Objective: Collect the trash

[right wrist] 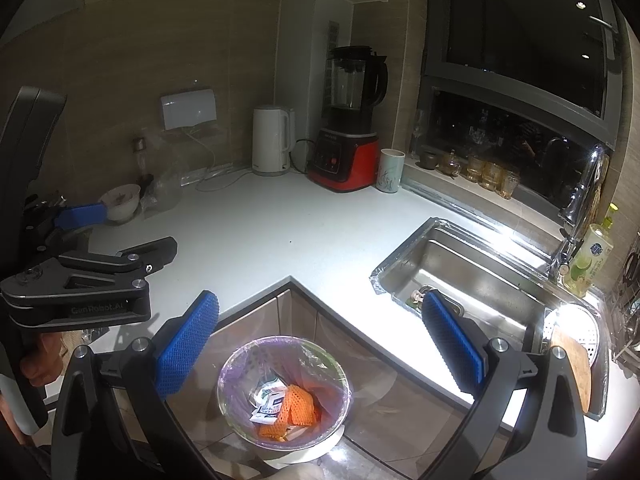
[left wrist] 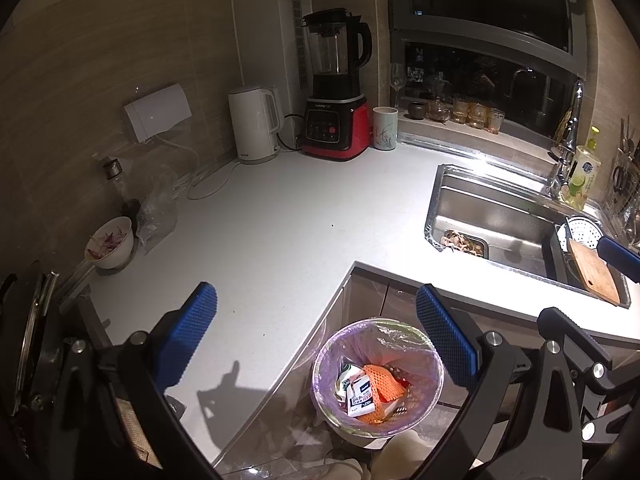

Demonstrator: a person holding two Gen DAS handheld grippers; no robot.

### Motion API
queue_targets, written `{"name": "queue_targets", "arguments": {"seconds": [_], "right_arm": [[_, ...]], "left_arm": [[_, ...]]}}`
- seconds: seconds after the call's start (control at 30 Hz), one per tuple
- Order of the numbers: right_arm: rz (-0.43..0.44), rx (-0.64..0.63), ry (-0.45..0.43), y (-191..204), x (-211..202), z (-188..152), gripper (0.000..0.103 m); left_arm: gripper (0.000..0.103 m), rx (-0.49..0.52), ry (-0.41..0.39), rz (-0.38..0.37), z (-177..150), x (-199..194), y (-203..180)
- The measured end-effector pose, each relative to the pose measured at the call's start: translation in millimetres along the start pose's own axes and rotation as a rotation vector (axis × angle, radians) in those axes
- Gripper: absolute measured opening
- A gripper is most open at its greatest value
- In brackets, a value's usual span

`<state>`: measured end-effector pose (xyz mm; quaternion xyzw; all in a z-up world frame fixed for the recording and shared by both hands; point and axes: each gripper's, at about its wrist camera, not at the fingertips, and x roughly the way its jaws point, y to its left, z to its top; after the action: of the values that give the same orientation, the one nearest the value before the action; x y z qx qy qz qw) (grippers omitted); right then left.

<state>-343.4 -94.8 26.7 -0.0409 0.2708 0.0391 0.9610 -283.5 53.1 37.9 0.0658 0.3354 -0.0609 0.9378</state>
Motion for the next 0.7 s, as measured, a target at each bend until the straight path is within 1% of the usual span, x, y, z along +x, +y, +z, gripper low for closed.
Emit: {"name": "queue_targets", "arguments": {"seconds": [0.7], "right_arm": [[-0.006,0.005,0.017,-2.2,5.3,-0.2,0.101]], "left_arm": [[0.095,0.007,0.013,-0.006,2.4,8.5,-2.1]]}}
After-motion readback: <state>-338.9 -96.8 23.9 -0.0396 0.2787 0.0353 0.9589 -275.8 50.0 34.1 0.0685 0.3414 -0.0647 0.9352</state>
